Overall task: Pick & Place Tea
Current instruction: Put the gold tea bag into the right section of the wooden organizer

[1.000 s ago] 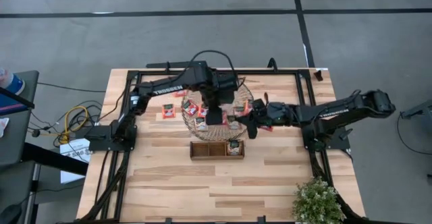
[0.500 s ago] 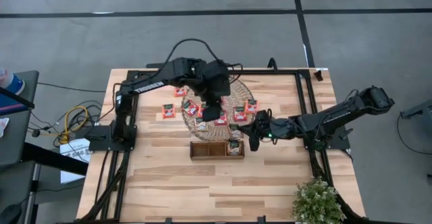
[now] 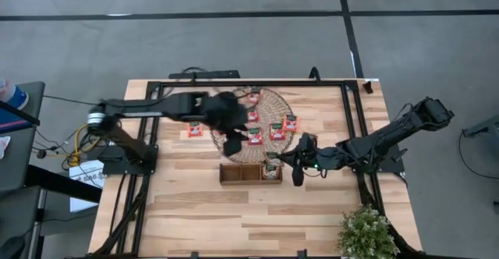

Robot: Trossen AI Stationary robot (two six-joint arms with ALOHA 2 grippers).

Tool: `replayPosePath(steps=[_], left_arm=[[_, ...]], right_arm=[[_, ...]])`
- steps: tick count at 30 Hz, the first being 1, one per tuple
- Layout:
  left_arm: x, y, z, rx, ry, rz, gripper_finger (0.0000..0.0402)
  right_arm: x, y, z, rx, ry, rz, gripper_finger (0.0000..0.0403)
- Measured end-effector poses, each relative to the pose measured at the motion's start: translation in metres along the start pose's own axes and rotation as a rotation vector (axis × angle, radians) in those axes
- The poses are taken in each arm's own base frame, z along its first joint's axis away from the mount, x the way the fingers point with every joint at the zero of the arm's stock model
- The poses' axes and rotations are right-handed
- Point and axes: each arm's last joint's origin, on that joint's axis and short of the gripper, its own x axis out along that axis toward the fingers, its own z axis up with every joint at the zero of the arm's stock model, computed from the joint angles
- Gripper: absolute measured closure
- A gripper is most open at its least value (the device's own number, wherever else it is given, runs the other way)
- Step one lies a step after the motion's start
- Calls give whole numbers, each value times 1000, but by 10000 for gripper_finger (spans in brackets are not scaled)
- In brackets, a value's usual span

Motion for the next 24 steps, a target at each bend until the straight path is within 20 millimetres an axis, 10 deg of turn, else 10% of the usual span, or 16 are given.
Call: replayPosePath(steps=[24], left_arm=[[-70, 3, -140, -73, -474, -103, 243]], right_arm=[[41, 15, -53, 68, -17, -79, 403]])
